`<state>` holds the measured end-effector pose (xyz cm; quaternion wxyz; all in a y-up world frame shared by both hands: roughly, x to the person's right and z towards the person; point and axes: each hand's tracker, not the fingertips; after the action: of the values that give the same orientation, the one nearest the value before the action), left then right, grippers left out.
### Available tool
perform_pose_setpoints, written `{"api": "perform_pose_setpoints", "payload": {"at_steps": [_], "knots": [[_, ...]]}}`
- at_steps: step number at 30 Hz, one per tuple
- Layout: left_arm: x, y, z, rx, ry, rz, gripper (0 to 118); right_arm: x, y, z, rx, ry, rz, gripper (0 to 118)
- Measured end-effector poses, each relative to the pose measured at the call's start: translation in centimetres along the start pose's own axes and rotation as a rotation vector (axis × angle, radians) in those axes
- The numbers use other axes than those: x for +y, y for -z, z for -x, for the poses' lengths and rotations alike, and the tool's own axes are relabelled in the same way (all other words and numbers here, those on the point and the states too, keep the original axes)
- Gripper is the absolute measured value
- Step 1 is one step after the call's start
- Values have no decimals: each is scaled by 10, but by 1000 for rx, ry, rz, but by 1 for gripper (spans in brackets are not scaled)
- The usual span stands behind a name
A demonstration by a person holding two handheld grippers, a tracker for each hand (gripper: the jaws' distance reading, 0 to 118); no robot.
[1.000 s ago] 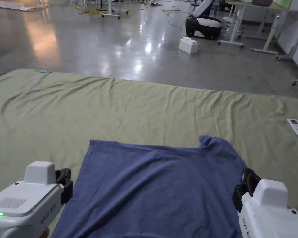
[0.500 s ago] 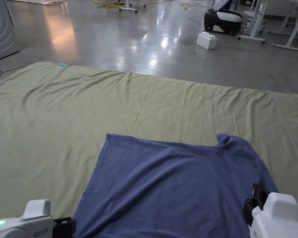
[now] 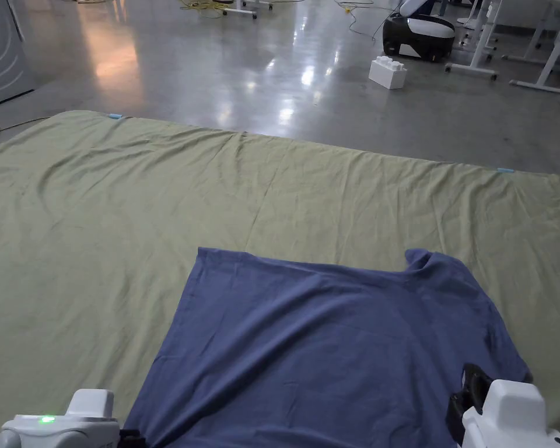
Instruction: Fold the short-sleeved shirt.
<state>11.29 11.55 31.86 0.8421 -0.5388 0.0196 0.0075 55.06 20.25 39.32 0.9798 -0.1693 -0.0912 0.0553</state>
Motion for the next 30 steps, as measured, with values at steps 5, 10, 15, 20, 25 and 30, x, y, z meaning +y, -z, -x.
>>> {"api": "perform_pose_setpoints", "payload": {"at_steps": [5,10,15,20,25,30], "knots": [[0,-1,-12,-30,41,-7,24,-4,-2,2,9,-4,13,0],[1,-4,-8,-77,45,-9,9,-9,-6,-1,19,4,36,0],[2,-29,3,-137,27,-72,8,-10,-14,-19,6,4,50,0],[7,-49,11,-179,-7,-122,8,-11,-19,-52,-43,30,131,1],[7,-50,10,-184,-2,-131,8,-22,-23,-85,-78,31,283,18],[3,-42,8,-166,6,-116,8,-50,-17,-109,-75,27,483,79]]}}
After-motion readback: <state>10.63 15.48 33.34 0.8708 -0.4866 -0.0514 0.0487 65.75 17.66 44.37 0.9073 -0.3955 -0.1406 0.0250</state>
